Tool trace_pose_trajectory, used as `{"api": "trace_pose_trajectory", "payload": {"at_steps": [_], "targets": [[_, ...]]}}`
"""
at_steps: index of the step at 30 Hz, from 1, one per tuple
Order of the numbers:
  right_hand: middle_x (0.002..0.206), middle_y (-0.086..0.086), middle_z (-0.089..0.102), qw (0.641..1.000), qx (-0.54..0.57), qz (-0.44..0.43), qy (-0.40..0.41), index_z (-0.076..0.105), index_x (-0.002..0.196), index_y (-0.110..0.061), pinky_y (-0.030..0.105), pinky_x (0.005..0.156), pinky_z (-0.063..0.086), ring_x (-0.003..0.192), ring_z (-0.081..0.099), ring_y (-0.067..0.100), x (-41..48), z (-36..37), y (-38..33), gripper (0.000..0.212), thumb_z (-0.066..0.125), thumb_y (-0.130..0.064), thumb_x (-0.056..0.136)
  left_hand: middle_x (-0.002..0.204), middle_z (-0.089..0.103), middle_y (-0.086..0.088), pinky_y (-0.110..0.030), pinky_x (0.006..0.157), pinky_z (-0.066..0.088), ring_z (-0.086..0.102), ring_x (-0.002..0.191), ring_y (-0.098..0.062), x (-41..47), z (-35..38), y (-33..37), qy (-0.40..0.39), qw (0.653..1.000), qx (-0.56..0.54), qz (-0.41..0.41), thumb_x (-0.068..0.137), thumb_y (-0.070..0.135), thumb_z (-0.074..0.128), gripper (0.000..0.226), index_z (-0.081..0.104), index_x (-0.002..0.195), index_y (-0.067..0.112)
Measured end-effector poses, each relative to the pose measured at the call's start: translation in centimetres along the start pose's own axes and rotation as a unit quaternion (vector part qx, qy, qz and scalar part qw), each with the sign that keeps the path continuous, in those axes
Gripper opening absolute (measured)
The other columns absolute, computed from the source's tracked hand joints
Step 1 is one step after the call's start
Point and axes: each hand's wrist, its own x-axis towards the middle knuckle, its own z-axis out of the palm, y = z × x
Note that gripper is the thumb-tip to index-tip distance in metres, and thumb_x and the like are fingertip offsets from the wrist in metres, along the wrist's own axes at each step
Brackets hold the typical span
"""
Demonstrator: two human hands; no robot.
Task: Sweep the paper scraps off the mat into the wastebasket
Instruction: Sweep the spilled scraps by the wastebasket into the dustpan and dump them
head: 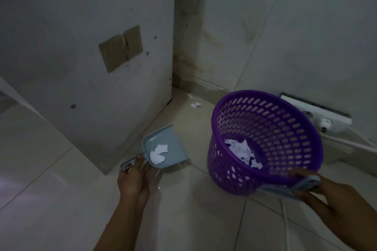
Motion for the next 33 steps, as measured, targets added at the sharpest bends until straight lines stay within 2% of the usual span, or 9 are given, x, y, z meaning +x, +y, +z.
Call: {"api": "trace_pose_trajectory", "payload": {"at_steps": [3, 6, 11, 13, 16, 19, 22, 26, 33], "targets": [[0.104, -0.042, 0.061, 0.999, 0.02, 0.038, -0.011, 0.047, 0.115, -0.066, 0.0, 0.069, 0.044, 0.084, 0.057, -0.024, -1.8, -0.2, 1.9, 0.039, 0.039, -0.081, 0.079, 0.095, 0.073, -0.012, -0.031, 0.048, 0.059, 0.075, 0.063, -0.016, -0.2, 0.8, -0.7, -0.01, 1.0, -0.002, -0.006, 0.098, 0.003, 0.062, 0.013, 0.059, 0.111, 0.005], [0.116, -0.036, 0.059, 0.998, 0.005, 0.066, -0.011, 0.052, 0.113, -0.062, 0.006, 0.072, 0.047, 0.089, 0.059, -0.022, -3.1, -0.7, 2.3, 0.04, 0.039, -0.08, 0.08, 0.102, 0.071, -0.016, -0.031, 0.05, 0.06, 0.075, 0.064, -0.016, -0.2, 1.3, -1.1, -0.025, 1.0, 0.004, -0.014, 0.099, 0.003, 0.063, 0.017, 0.058, 0.115, 0.005], [0.08, -0.033, 0.068, 0.996, -0.039, 0.072, -0.02, 0.064, 0.09, -0.056, 0.025, 0.069, 0.056, 0.07, 0.066, -0.006, -6.5, -2.2, 7.1, 0.047, 0.043, -0.091, 0.066, 0.097, 0.071, -0.015, -0.032, 0.051, 0.061, 0.075, 0.061, -0.016, -0.8, 2.6, 0.2, -0.047, 0.998, 0.024, -0.02, 0.098, 0.002, 0.063, 0.022, 0.056, 0.12, 0.004], [0.074, -0.032, 0.067, 0.996, -0.005, 0.077, -0.045, 0.062, 0.084, -0.055, 0.013, 0.061, 0.052, 0.067, 0.065, -0.007, -6.8, -3.9, 2.6, 0.048, 0.039, -0.093, 0.066, 0.1, 0.071, -0.014, -0.03, 0.051, 0.06, 0.075, 0.062, -0.016, -0.9, 3.2, 1.9, -0.058, 0.998, 0.035, -0.018, 0.099, 0.002, 0.061, 0.021, 0.058, 0.119, 0.004], [0.085, -0.029, 0.071, 0.987, 0.119, 0.079, -0.077, 0.056, 0.104, -0.064, 0.011, 0.068, 0.052, 0.076, 0.068, -0.008, -4.9, -7.0, -8.7, 0.034, 0.06, -0.072, 0.071, 0.102, 0.071, -0.013, -0.029, 0.054, 0.062, 0.075, 0.071, -0.017, -0.8, 3.9, 4.4, -0.083, 0.995, 0.06, -0.019, 0.1, 0.004, 0.059, 0.01, 0.062, 0.11, 0.005], [0.09, -0.025, 0.072, 0.984, 0.17, 0.005, -0.054, 0.06, 0.109, -0.051, 0.012, 0.071, 0.052, 0.085, 0.069, -0.005, -1.0, -5.6, -14.1, 0.036, 0.07, -0.052, 0.074, 0.107, 0.071, -0.012, -0.032, 0.064, 0.064, 0.071, 0.086, -0.021, -0.2, 4.3, 5.6, -0.092, 0.993, 0.062, -0.043, 0.1, 0.006, 0.06, 0.018, 0.061, 0.118, 0.006], [0.092, -0.02, 0.071, 0.982, 0.187, 0.009, -0.003, 0.058, 0.103, -0.044, 0.016, 0.071, 0.053, 0.085, 0.067, -0.007, 3.7, -2.4, -17.7, 0.022, 0.066, -0.033, 0.086, 0.117, 0.069, -0.015, -0.033, 0.07, 0.062, 0.069, 0.09, -0.021, 0.6, 4.9, 6.6, -0.102, 0.991, 0.063, -0.065, 0.099, 0.004, 0.061, 0.03, 0.059, 0.129, 0.002], [0.093, -0.014, 0.068, 0.976, 0.193, 0.036, 0.092, 0.058, 0.111, -0.031, 0.009, 0.067, 0.048, 0.082, 0.065, -0.005, 10.5, 2.5, -21.1, 0.017, 0.059, -0.025, 0.095, 0.107, 0.071, -0.012, -0.029, 0.062, 0.063, 0.069, 0.087, -0.019, 1.8, 5.8, 7.8, -0.11, 0.987, 0.067, -0.092, 0.099, 0.006, 0.062, 0.025, 0.061, 0.124, 0.002], [0.093, -0.002, 0.063, 0.935, 0.23, 0.145, 0.226, 0.061, 0.107, -0.017, 0.009, 0.06, 0.037, 0.082, 0.057, 0.013, 19.4, 15.0, -20.8, 0.025, 0.045, -0.001, 0.096, 0.118, 0.071, -0.017, -0.028, 0.057, 0.062, 0.071, 0.086, -0.021, 5.5, 6.1, 4.7, -0.082, 0.989, 0.067, -0.102, 0.097, 0.007, 0.066, 0.024, 0.064, 0.12, 0.0]]}}
